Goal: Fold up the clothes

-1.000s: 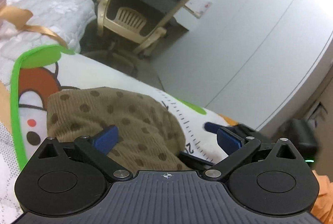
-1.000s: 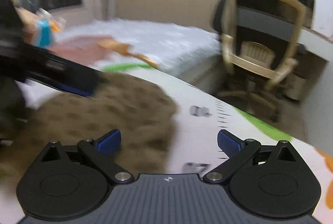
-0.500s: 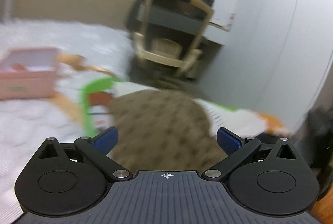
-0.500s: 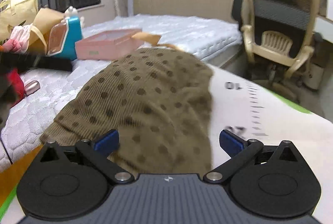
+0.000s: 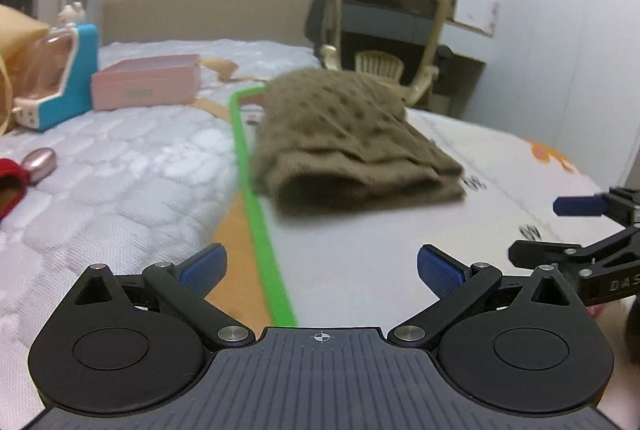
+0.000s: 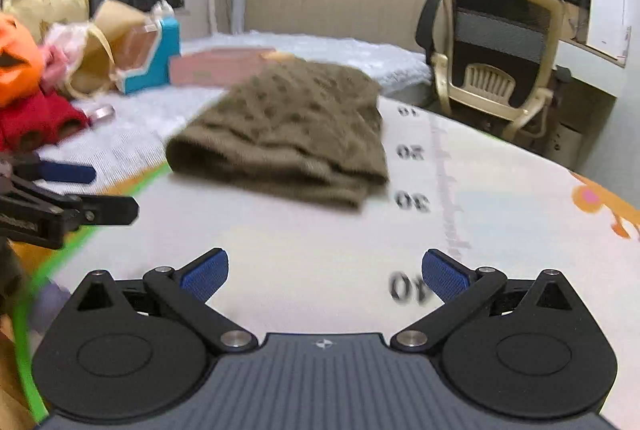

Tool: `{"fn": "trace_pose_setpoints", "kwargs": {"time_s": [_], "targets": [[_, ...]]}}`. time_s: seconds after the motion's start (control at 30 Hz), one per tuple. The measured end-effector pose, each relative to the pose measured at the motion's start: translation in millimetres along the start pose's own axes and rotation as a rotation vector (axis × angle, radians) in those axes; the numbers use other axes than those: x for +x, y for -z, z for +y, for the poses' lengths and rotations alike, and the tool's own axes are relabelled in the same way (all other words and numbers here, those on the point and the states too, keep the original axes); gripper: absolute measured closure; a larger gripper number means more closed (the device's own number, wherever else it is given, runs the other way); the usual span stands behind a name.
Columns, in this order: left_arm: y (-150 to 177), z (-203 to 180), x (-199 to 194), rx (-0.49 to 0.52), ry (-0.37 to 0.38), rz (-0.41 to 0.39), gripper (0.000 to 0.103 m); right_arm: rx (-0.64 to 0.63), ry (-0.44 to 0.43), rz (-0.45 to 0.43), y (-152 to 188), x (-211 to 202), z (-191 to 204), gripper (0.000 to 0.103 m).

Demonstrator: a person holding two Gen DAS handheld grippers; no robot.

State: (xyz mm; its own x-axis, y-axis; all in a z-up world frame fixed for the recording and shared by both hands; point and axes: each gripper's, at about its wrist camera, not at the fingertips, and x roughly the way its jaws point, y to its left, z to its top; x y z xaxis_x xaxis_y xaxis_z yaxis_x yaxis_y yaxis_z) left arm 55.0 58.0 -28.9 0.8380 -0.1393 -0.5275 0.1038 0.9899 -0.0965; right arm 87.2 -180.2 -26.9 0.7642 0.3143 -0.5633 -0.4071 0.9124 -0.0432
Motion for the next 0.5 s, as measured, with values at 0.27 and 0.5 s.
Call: {"fn": "trace_pose_setpoints", "kwargs": {"time_s": [0.27, 0.5], "targets": [[10, -6, 16, 0.019, -0.038, 0.075, 0.0, 0.051, 0.002, 0.095, 10, 17, -9, 0.0], [12, -4, 22, 0.011, -0.08, 0.102, 0.0, 0.052, 0.002, 0.094, 12, 17, -7, 0.0]]}}
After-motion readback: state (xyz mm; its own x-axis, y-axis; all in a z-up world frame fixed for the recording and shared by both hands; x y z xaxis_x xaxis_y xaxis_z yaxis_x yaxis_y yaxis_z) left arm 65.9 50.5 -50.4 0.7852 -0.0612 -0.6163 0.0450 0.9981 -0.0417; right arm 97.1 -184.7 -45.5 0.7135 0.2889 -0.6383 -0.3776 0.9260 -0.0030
